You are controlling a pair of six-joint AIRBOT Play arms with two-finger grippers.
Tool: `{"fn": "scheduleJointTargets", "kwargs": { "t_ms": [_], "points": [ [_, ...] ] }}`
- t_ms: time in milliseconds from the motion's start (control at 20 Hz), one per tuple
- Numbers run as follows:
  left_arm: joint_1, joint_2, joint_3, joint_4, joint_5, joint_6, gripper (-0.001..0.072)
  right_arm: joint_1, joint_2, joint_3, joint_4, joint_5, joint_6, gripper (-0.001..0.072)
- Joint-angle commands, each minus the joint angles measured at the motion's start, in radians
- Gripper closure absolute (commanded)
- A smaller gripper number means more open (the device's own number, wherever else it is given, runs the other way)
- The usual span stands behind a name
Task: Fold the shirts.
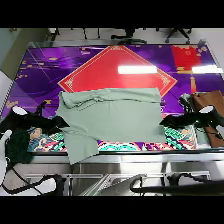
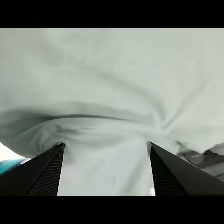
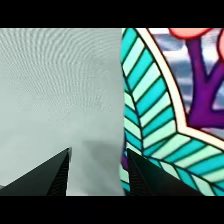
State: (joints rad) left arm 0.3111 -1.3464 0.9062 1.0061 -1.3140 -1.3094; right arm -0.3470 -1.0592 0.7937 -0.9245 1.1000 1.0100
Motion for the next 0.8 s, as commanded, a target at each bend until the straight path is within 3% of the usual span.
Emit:
{"fn": "scheduleJointTargets", "kwargs": {
  "t_ms": [0,200,450,750],
  "points": [
    [0.000,0.034,0.111,-0.004,-0.158,-0.047,0.0120,-0.001,0.063,0.003,0.019,0.025,0.002,0.0257],
    [0.006,0.134,0.073,0.115,-0.177,-0.078,0.0120,-0.001,0.066,0.003,0.003,0.025,0.017,0.0257],
    [0.053,0.233,-0.188,0.145,-0.097,-0.076,0.0120,-0.001,0.066,0.003,0.005,0.024,0.016,0.0257],
    [0.052,0.161,-0.380,-0.017,0.114,0.028,0.0120,-0.001,0.066,0.003,0.005,-0.001,0.020,0.0257]
  ]
}}
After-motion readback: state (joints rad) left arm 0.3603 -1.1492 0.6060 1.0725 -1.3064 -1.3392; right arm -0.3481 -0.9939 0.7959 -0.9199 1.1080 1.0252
